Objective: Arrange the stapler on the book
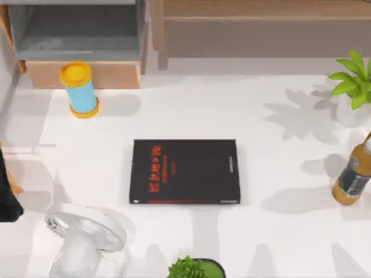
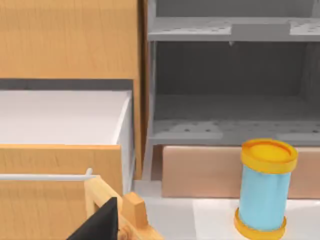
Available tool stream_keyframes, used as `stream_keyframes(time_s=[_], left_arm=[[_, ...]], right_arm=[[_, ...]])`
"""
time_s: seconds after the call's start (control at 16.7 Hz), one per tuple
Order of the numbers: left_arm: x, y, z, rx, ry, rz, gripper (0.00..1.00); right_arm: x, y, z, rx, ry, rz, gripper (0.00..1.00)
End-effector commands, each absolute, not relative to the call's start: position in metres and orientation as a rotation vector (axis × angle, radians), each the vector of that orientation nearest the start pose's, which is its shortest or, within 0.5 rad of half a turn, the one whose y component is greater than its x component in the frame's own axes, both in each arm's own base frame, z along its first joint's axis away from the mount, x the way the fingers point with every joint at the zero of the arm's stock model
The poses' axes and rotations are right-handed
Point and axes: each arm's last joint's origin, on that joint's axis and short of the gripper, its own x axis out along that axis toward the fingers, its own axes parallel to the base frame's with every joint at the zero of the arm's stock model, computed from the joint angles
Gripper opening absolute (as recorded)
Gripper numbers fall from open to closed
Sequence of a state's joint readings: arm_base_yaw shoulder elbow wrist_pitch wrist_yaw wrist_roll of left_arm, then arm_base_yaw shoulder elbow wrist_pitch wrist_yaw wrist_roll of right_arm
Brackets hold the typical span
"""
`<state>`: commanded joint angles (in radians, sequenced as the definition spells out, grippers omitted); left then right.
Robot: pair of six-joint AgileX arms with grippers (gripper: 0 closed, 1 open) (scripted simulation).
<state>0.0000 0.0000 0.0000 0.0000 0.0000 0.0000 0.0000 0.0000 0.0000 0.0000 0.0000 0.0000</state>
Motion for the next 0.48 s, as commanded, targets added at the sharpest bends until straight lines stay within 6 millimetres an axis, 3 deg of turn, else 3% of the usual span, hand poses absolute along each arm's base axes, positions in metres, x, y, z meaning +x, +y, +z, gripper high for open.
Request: stream_keyframes(time_s=[0.24,0.48], left_arm=[[0.106,0.000,0.166,0.002,0.017,0.005,1.00],[0.110,0.004,0.201,0.014,0.121,0.034,1.00]], right_arm=[[0.106,-0.001,0.160,0.000,0.000,0.000,1.00],[0.106,-0.001,0.160,0.000,0.000,0.000,1.00]])
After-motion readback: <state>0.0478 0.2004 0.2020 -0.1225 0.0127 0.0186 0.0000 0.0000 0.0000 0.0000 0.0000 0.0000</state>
